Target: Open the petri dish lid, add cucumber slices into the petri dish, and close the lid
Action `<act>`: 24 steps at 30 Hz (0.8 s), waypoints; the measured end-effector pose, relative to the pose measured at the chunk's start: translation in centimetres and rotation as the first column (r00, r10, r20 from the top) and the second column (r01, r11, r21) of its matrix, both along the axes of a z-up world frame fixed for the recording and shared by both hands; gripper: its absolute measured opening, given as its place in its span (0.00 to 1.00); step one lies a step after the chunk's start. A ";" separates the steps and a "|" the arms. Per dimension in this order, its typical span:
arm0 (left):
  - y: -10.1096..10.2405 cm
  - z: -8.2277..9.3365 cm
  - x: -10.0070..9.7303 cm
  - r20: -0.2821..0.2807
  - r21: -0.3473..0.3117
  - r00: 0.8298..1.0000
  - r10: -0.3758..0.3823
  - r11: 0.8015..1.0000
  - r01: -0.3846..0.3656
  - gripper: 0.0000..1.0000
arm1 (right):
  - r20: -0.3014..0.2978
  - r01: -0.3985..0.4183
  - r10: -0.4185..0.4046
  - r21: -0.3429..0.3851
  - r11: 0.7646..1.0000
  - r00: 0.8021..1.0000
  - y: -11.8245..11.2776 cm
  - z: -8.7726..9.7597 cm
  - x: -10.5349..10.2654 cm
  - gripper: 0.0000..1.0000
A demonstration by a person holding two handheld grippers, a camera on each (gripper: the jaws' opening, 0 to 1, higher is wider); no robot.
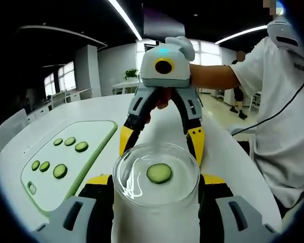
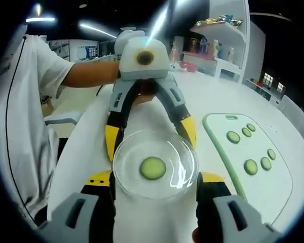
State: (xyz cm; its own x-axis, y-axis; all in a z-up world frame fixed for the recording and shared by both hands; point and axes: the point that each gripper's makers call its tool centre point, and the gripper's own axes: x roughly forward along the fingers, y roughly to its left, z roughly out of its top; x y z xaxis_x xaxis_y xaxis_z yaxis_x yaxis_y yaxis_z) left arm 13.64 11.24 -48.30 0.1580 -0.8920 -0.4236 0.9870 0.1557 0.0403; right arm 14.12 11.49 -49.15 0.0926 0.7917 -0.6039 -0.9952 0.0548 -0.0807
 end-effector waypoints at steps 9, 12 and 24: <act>0.1 -0.2 0.0 -0.011 -0.009 1.000 -0.002 1.000 0.002 0.67 | -0.021 0.006 -0.006 0.013 1.000 1.000 -0.1 -0.1 0.1 0.64; 0.1 -0.2 0.0 -0.007 -0.005 1.000 -0.003 1.000 0.003 0.68 | -0.036 0.013 -0.013 0.019 1.000 0.999 -0.1 -0.2 0.1 0.64; 0.4 0.8 -0.1 0.011 -0.038 1.000 0.012 0.999 -0.012 0.71 | -0.045 0.024 -0.022 0.049 0.999 0.999 -0.2 0.6 0.1 0.67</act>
